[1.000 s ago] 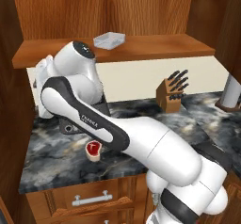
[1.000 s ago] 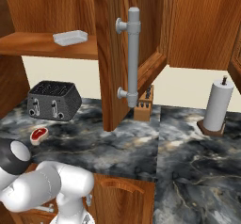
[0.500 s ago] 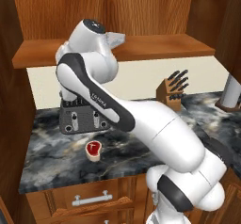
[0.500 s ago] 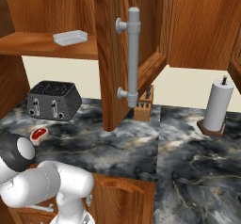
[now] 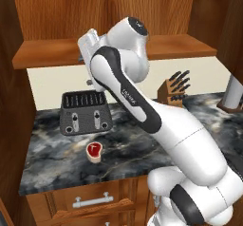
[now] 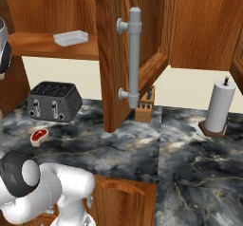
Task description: Retrieve the tupperware from the cabinet, then place the raw meat into the tupperware to avoid contamination.
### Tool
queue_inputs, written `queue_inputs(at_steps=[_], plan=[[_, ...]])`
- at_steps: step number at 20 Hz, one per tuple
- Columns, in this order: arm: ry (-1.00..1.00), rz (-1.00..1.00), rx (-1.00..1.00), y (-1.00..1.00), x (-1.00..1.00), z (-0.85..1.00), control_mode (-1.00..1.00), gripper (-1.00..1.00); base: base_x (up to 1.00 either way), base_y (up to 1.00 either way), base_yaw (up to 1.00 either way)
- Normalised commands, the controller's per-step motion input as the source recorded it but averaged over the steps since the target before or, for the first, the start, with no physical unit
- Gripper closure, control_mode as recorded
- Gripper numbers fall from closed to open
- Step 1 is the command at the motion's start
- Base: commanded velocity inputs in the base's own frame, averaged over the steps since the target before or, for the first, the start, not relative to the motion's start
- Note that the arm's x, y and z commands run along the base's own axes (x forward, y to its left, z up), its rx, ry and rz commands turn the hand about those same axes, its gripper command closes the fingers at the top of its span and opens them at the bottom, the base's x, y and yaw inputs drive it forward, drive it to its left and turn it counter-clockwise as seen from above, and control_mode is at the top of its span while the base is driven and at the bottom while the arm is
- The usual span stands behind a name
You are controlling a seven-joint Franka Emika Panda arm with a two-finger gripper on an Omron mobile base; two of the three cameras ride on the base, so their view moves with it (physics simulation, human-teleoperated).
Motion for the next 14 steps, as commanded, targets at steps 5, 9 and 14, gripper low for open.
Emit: queue_inputs(at_steps=[5, 9, 14], plan=[[-0.39, 0.24, 0.02, -0.69, 0.1, 0.1, -1.0, -1.0, 0.0, 0.0, 0.0], [-0.06, 0.12, -0.07, -0.3, 0.19, 0.73, -1.0, -1.0, 0.0, 0.0, 0.0], [-0.04, 0.04, -0.11, -0.38, 0.19, 0.47, -1.0, -1.0, 0.0, 0.0, 0.0]])
